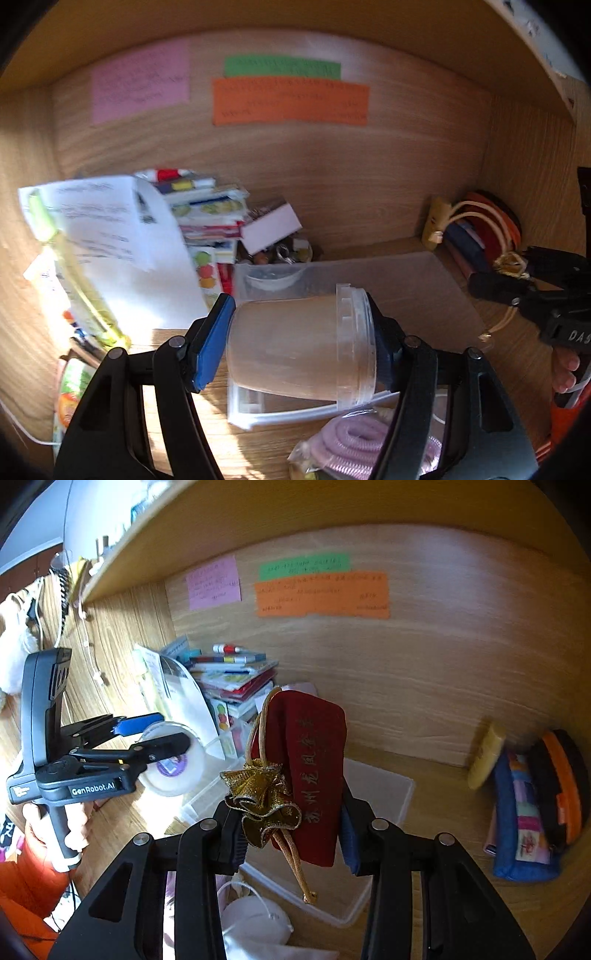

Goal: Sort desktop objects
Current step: 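Carry the white cylinder in the left tool while the right tool carries the red pouch to the clear box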

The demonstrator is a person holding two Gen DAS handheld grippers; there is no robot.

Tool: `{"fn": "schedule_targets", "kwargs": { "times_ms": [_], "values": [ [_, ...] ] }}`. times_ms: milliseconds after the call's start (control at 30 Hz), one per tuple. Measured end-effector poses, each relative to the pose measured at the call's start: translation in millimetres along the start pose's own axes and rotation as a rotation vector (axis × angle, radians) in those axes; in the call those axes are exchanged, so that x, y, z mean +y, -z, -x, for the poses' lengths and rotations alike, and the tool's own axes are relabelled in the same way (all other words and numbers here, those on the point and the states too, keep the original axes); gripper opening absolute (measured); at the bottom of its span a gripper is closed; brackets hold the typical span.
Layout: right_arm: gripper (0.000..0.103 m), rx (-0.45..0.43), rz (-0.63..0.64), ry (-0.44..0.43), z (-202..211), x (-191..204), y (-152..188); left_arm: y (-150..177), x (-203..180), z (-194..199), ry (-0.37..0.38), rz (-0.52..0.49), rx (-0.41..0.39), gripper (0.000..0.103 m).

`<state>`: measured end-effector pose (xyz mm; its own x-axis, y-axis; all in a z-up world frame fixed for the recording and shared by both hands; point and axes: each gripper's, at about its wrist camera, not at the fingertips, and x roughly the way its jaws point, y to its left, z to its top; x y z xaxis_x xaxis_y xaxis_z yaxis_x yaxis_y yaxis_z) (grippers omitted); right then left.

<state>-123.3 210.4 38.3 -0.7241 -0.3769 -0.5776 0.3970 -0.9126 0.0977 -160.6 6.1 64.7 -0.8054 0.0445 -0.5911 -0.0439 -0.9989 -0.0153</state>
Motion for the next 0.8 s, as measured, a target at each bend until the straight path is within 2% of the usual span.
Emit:
{"fn": "schedule_targets", "kwargs": {
  "times_ms": [367, 600, 800],
  "values": [
    [0.037, 0.143, -0.007, 0.005, -60, -11, 9, 4, -5, -50, 0.055, -0.009, 0.157, 0.066],
    [0.037, 0.213, -0.020, 0.023, -78, -16, 27, 12, -11, -69, 0.050, -0.042, 0.213, 0.066],
    [0.037, 0.234, -0.016, 0.040, -84, -13, 37, 18, -17, -85, 0.053, -0.054, 0.256, 0.066]
  ]
}}
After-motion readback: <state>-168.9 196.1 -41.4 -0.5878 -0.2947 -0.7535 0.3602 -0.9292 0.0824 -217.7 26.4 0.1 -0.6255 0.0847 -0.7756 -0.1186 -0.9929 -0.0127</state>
